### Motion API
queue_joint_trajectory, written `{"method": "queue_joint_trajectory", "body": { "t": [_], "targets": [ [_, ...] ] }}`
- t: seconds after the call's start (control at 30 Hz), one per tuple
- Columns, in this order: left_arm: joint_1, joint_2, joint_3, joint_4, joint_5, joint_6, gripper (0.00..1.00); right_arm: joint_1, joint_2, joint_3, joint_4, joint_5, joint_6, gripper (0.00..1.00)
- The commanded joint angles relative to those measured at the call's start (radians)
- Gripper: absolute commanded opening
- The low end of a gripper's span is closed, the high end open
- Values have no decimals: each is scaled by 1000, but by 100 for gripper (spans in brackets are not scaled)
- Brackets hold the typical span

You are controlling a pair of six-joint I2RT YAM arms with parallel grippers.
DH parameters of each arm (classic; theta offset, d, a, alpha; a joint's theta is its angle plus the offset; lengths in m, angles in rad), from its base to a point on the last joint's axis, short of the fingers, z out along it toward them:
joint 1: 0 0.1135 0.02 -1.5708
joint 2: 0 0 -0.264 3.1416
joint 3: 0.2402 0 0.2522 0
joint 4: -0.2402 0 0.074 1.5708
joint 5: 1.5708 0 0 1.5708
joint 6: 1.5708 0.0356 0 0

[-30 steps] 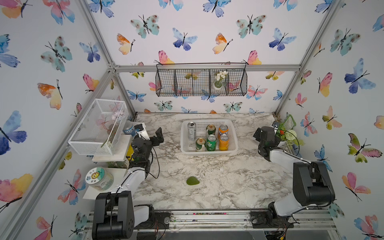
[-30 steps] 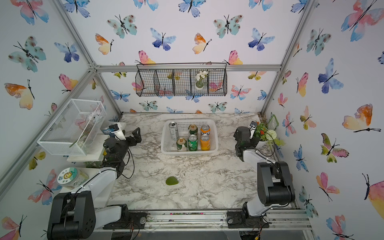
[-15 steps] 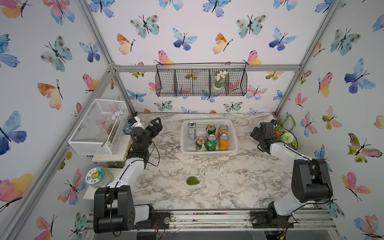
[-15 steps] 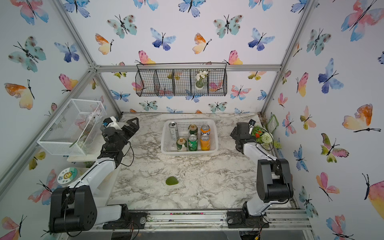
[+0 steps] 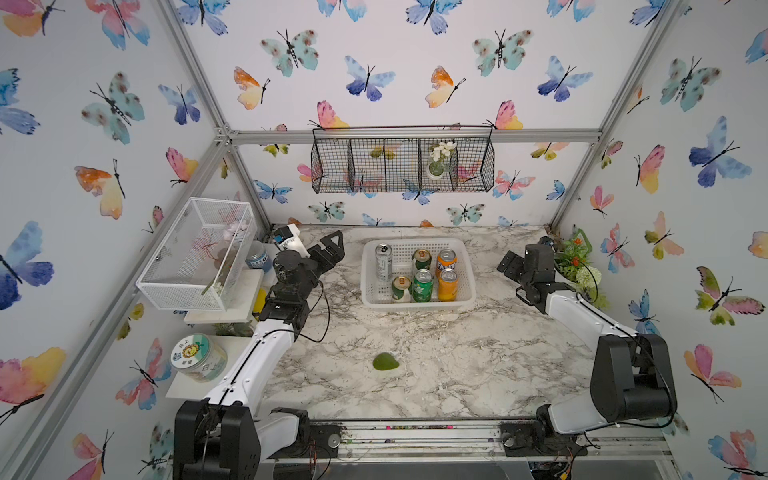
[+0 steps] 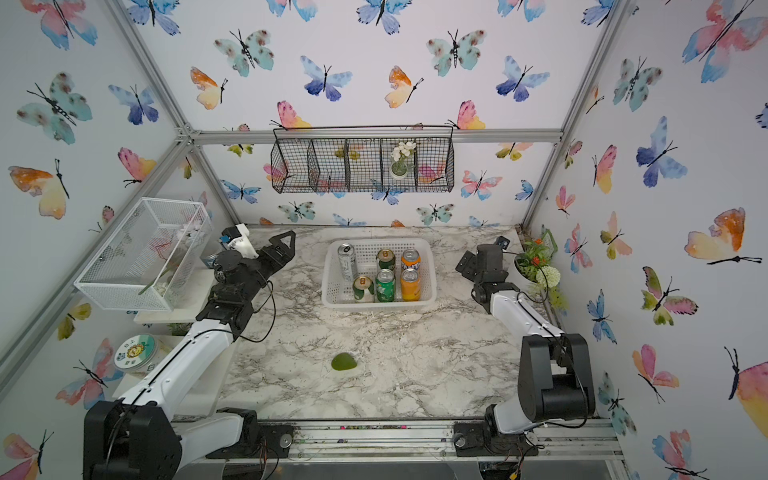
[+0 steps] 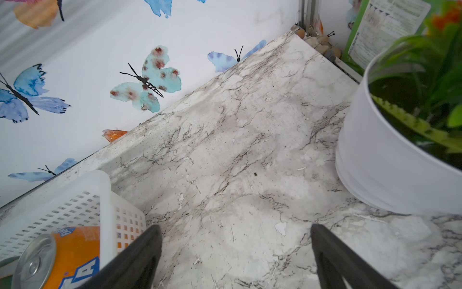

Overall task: Take out the drinks from the basket
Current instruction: Pick up the drink from the basket.

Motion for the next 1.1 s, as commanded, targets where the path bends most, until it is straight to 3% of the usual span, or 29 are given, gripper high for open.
{"method": "queue_joint_trajectory", "body": {
  "t": [0.0, 0.4, 0.63, 0.8, 0.97, 1.07],
  "targets": [
    [0, 16, 46, 2, 87, 9, 99, 1, -24, 40, 28, -67, -42, 96],
    [0, 2, 70, -18, 55, 59, 99, 1, -15, 67, 56, -205, -45, 93],
    [0, 49, 92, -17, 139, 24, 99, 6, -2, 66, 81, -339, -42, 88],
    [-18, 106, 127, -42, 187, 11, 99, 50, 2, 78, 60, -340, -51, 88],
    [-118, 112, 158, -154, 77, 105, 99, 110, -2, 81, 21, -275, -74, 89],
    [-129, 102, 138, -189, 78, 105, 99, 131, -15, 61, 9, -267, -78, 89]
  ]
}}
